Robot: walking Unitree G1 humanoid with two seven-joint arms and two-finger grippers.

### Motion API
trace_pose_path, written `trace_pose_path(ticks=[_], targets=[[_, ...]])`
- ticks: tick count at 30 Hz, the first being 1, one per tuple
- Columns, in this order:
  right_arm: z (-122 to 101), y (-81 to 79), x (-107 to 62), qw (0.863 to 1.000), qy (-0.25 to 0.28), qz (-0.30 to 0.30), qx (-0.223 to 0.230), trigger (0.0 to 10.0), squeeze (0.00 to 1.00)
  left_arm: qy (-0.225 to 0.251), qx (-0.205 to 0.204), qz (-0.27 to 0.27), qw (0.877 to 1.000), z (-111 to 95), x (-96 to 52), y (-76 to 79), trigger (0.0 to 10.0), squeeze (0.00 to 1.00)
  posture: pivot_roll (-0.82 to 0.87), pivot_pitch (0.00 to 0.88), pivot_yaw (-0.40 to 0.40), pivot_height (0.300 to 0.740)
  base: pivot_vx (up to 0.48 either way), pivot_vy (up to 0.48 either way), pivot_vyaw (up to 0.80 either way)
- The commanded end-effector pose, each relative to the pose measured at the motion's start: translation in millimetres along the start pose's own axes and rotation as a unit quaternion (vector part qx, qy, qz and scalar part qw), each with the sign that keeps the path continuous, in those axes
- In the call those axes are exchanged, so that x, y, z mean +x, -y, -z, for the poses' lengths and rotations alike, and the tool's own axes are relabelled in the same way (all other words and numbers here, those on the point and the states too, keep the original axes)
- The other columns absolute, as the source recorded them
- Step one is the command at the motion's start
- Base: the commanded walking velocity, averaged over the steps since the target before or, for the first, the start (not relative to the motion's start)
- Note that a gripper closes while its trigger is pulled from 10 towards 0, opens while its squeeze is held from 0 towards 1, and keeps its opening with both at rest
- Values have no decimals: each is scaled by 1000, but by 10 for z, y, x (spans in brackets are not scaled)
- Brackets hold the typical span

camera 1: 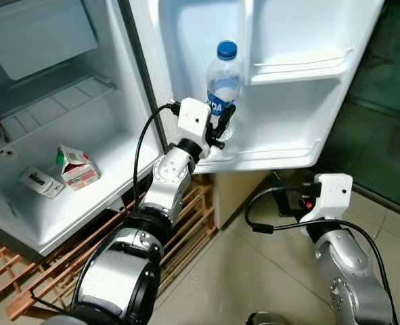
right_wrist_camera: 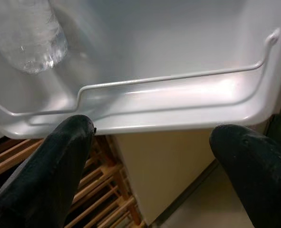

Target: Restocking fridge

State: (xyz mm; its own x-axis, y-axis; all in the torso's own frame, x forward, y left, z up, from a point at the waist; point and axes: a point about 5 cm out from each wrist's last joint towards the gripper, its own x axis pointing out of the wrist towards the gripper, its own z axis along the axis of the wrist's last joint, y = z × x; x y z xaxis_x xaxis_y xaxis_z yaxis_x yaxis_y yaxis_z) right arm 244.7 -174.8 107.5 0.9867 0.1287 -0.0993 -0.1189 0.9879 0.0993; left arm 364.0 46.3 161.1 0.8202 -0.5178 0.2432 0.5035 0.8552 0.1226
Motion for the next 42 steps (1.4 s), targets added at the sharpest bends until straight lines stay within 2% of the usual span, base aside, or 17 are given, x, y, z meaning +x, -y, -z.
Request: trace_pose_path(ticks=[1, 7, 10, 12, 14, 16, 19, 27, 28, 39, 42], targets=[[-23, -48, -35, 1000, 0, -1, 7, 10000, 0, 12, 32, -1, 999, -74, 42, -53, 10000, 0, -263, 72, 145, 740, 0, 0, 0], [10, -105, -68, 1000, -9, -6, 10, 10000, 0, -8, 41, -13, 999, 37, -29, -85, 10000, 0, -265, 81, 144, 740, 0, 0, 0], [2, -106, -83, 1000, -12, -8, 10, 10000, 0, -28, 20, -44, 998, 139, -88, -140, 10000, 0, -268, 85, 139, 740, 0, 0, 0], [-5, -96, -87, 1000, -14, -7, 9, 10000, 0, -49, -14, -74, 996, 224, -129, -178, 10000, 0, -270, 82, 135, 740, 0, 0, 0], [-6, -95, -88, 1000, -14, -7, 9, 10000, 0, -55, -20, -82, 995, 244, -138, -187, 10000, 0, -270, 82, 135, 740, 0, 0, 0], [-10, -92, -87, 1000, -15, -8, 8, 10000, 0, -77, -50, -114, 989, 318, -173, -218, 10000, 0, -271, 79, 129, 740, 0, 0, 0], [-11, -96, -84, 1000, -16, -10, 5, 10000, 0, -97, -78, -135, 983, 392, -209, -221, 10000, 0, -273, 77, 125, 740, 0, 0, 0], [-11, -78, -70, 1000, -23, -14, 1, 10000, 0, -110, -62, -140, 982, 426, -219, -200, 10000, 0, -274, 69, 106, 740, 0, 0, 0], [-14, -79, -63, 1000, -23, -15, 1, 10000, 0, -112, -59, -140, 982, 423, -214, -204, 10000, 1000, -275, 66, 104, 740, 0, 0, 0], [-18, -79, -42, 1000, -25, -19, 0, 10000, 0, -99, -58, -139, 984, 363, -178, -237, 10000, 1000, -274, 59, 99, 740, 0, 0, 0], [-13, -77, -30, 1000, -25, -19, 1, 10000, 0, -100, -64, -144, 982, 385, -217, -274, 10000, 1000, -267, 49, 103, 740, 0, 0, 0]])
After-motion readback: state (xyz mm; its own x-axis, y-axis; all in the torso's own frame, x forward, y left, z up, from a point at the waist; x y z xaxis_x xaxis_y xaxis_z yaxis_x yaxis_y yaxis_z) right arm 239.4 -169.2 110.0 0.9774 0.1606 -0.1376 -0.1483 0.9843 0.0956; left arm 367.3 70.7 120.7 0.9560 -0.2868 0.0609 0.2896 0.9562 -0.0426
